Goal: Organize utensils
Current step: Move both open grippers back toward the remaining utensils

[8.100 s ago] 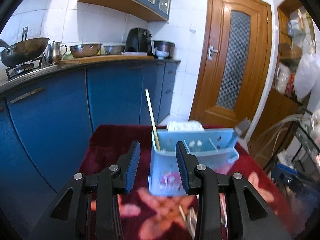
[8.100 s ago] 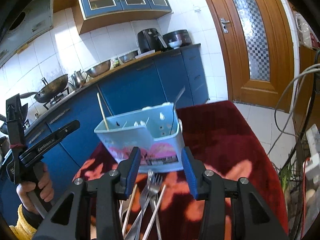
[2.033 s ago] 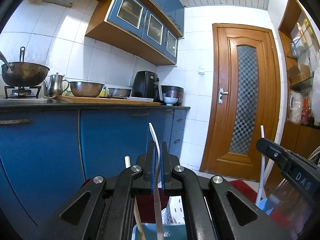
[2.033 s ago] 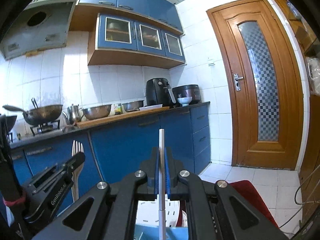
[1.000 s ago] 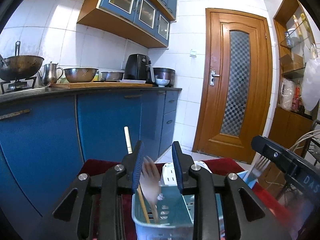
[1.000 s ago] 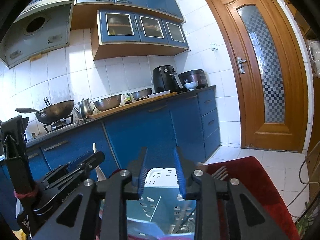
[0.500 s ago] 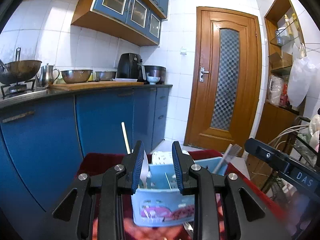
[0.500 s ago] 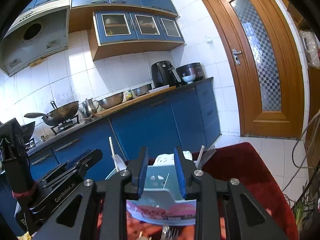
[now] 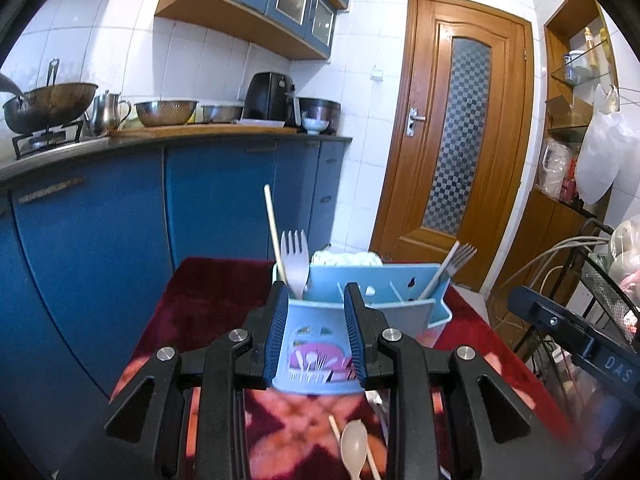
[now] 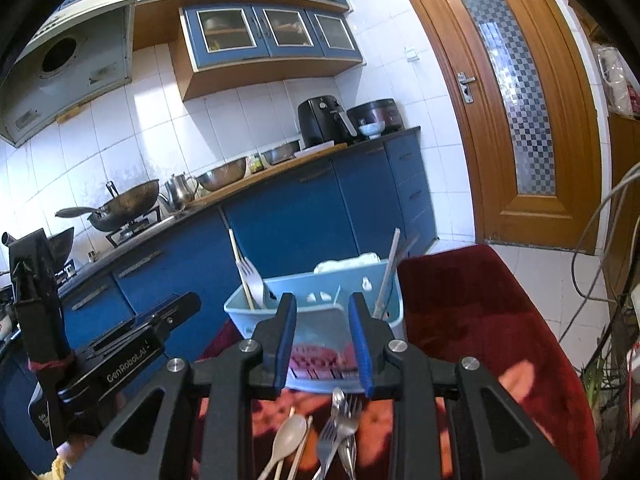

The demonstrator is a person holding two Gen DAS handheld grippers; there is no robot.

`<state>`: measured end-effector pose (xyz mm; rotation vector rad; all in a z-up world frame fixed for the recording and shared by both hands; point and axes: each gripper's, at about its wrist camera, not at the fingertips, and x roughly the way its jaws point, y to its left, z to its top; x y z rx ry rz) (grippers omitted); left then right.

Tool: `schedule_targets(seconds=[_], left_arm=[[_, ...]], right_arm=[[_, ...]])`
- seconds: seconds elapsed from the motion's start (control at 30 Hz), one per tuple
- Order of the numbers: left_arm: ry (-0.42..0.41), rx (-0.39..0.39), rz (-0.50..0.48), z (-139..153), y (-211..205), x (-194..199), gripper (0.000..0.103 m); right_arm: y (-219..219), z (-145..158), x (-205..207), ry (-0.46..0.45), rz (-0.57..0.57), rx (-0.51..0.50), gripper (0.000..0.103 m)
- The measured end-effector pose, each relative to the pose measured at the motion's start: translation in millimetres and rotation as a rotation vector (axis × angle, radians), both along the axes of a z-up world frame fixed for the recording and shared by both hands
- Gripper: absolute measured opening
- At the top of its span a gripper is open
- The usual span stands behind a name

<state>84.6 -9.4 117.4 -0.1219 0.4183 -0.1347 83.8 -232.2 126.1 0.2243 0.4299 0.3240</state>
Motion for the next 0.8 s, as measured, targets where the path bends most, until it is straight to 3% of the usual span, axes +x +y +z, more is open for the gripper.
schedule_targets(seconds=[0.8], left_arm=[[0.277,0.018,-0.047,-78.8,7.9,5.1,0.029]], right_arm=[[-19.4,-74.1,-15.3,0.233,-0.052,-0.029,0.032]])
